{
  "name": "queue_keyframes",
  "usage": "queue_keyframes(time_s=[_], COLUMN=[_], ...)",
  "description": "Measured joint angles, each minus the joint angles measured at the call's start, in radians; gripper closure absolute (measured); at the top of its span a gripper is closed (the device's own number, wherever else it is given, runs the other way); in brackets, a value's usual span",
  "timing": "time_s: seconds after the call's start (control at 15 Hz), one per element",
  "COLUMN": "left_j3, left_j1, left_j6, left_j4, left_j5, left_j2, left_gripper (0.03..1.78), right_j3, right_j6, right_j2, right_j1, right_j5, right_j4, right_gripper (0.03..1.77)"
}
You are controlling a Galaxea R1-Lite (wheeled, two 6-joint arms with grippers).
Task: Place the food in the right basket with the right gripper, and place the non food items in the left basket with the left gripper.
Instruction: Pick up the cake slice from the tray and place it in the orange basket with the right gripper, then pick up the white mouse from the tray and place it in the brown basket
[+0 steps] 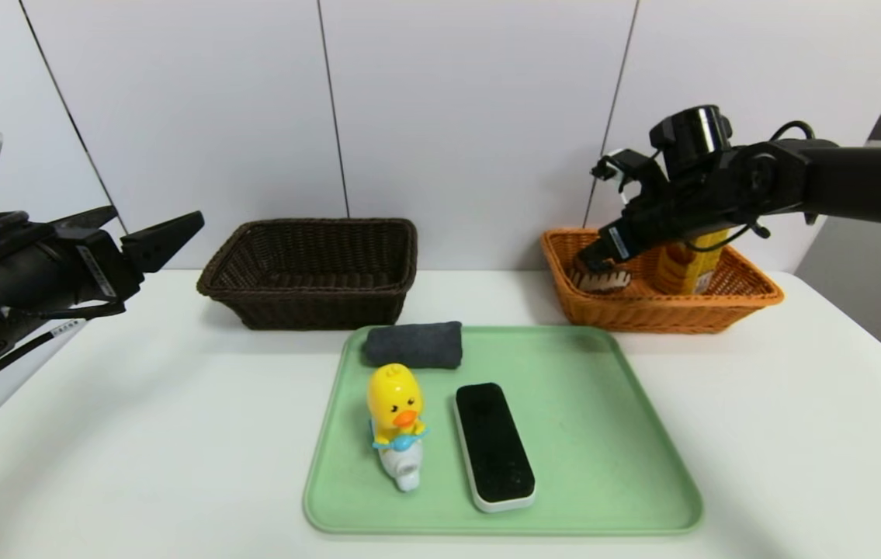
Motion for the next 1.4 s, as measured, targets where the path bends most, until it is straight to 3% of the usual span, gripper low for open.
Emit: queue_keyframes(time_s=[0.27,0.47,0.6,0.8,0.93,1.2,1.4], left_j3=[0.000,0.001,0.001,0.010,0.011,0.011,0.012], left_j1=[0.000,0.000,0.000,0.000,0.000,-0.001,-0.001], left_j6=[0.000,0.000,-0.002,-0.002,-0.003,-0.016,-0.021], left_j4=[0.000,0.000,0.000,0.000,0.000,0.000,0.000], left_j5=[0.000,0.000,0.001,0.010,0.029,0.032,0.033], left_j2=[0.006,0.014,0.020,0.024,0.025,0.024,0.015], left_gripper=[0.12,0.12,0.12,0.12,0.12,0.12,0.12], right_j3=[0.019,0.026,0.045,0.150,0.282,0.538,0.582], right_j6=[0.015,0.115,0.174,0.205,0.224,0.258,0.331], right_j2=[-0.108,-0.176,-0.216,-0.294,-0.357,-0.528,-0.581], right_j1=[0.059,0.155,0.216,0.243,0.254,0.345,0.456], right_j5=[0.001,-0.018,-0.078,-0.221,-0.269,-0.280,-0.279], right_j4=[0.003,0.003,-0.003,-0.047,-0.114,-0.184,-0.076], right_gripper=[0.19,0.16,0.14,0.13,0.12,0.11,0.11])
